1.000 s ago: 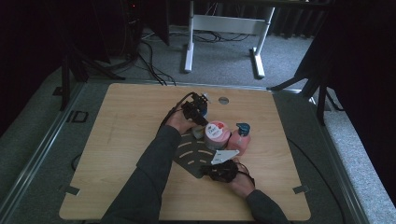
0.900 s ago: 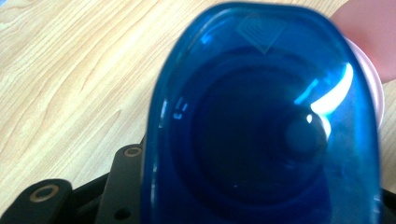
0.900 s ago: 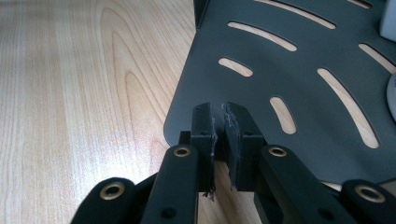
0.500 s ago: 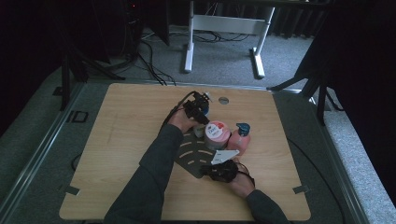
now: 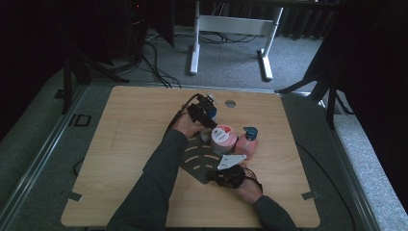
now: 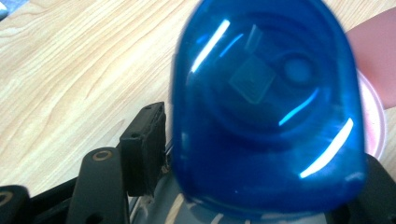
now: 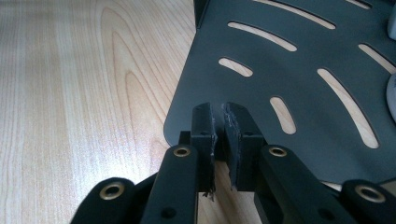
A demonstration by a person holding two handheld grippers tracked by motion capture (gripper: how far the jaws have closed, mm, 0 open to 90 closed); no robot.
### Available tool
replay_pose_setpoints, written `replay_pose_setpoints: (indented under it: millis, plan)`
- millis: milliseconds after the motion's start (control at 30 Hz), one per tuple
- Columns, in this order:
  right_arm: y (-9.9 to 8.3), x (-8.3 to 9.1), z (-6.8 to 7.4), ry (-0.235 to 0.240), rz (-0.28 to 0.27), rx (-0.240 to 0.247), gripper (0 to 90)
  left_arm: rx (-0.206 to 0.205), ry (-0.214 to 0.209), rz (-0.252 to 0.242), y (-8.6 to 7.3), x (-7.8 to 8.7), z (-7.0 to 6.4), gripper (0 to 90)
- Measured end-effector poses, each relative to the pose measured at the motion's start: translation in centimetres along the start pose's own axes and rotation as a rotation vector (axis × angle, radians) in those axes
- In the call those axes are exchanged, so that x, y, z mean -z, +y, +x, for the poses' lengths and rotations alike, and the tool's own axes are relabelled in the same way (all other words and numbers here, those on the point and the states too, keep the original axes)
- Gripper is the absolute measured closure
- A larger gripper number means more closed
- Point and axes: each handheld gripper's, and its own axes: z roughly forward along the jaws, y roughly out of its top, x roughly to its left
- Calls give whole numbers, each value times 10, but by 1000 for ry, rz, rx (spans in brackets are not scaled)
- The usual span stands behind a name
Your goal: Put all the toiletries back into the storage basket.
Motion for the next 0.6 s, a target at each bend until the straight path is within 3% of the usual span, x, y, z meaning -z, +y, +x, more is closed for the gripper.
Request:
replay_pose_setpoints:
  millis: [300, 533, 600]
  plan:
    - [0, 0, 0, 2, -1, 0, 821, 14, 3, -21, -8, 11, 1, 347]
    - [0, 0, 0, 3, -1, 1, 811, -10, 33, -22, -14, 21, -6, 347]
    - [0, 0, 0, 5, -2, 1, 805, -14, 38, -44, -18, 26, -5, 357]
